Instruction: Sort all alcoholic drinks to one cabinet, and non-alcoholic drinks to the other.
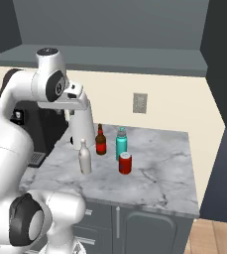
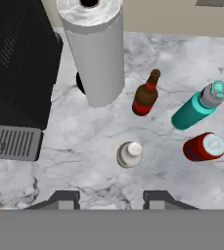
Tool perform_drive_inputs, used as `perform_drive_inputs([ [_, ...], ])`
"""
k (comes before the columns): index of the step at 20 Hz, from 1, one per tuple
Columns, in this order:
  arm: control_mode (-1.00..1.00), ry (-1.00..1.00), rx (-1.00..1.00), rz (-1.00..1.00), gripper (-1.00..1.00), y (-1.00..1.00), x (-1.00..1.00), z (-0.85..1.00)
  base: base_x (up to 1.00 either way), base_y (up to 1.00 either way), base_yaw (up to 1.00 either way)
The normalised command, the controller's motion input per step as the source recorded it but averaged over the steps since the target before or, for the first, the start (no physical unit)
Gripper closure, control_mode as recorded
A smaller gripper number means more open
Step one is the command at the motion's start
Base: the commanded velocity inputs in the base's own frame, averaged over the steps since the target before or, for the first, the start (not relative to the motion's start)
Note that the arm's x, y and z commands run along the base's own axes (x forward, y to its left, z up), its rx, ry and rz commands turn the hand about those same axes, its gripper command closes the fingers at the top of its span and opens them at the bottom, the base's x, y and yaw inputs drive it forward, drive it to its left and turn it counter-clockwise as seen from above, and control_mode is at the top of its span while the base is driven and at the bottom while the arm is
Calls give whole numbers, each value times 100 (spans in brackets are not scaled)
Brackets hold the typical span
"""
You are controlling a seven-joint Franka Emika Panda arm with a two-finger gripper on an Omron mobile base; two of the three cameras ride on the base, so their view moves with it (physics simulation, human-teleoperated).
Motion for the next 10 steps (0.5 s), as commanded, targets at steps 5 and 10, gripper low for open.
perform_drive_inputs([
  [5,-100,1,-3,-3,-100,2,12,-1,0,0,0],
  [10,-100,-23,-13,0,-100,0,-55,-44,0,0,0],
])
